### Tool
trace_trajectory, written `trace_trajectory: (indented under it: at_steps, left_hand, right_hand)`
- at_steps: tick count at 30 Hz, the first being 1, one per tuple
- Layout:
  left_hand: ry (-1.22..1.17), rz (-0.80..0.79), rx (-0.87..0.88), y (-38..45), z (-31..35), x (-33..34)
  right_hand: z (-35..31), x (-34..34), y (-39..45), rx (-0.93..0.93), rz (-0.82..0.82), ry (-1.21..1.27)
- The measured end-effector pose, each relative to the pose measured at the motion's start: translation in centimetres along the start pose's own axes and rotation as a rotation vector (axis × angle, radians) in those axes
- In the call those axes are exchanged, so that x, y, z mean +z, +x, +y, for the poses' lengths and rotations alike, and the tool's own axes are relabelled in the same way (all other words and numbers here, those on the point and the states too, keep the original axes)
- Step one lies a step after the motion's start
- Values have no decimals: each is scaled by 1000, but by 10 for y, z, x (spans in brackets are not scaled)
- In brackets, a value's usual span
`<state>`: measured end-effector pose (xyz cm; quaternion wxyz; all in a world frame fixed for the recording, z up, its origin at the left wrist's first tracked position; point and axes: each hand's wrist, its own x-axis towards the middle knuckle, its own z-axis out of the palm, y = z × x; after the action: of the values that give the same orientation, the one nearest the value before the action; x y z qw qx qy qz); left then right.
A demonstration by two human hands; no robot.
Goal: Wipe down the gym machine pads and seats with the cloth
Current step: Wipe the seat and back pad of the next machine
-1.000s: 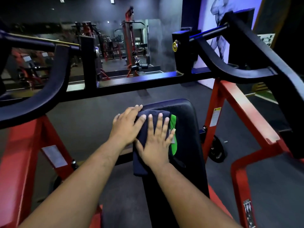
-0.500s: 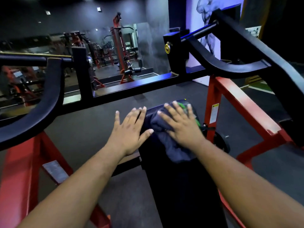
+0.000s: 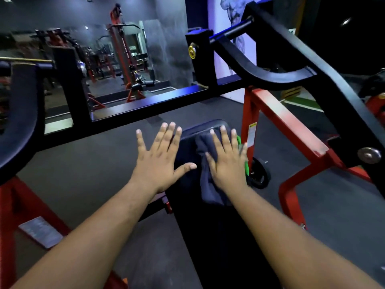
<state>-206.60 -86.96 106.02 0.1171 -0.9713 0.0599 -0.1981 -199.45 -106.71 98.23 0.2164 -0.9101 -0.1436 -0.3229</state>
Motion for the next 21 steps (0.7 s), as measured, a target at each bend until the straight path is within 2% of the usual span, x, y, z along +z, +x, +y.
trace_trajectory:
  at_steps: [3, 6, 9, 13, 15, 16, 19, 21]
  left_hand:
    - [71, 56, 43, 9, 5, 4]
    - [13, 128, 67, 7, 7, 15]
    - [-88, 142, 30, 9, 11, 16]
    - [-237, 142, 53, 10, 5, 11]
    - [-365, 143, 64, 12, -1, 10]
    - [-442, 132, 68, 13, -4, 9]
    - [-729, 120, 17, 8, -9, 7]
    - [-831, 110, -48, -2, -13, 5]
  right_hand:
    - [-15, -11, 54, 4, 1, 96]
    - [14, 1, 15, -40, 54, 152]
    - [42, 12, -29, 88, 61, 271]
    - [16, 1, 36, 294, 113, 383]
    - [-14, -8, 66, 320, 158, 340]
    - [-36, -9, 65, 271, 167, 294]
    - [-86, -11, 25, -122, 78, 259]
    - [-58, -14, 30, -321, 34, 196]
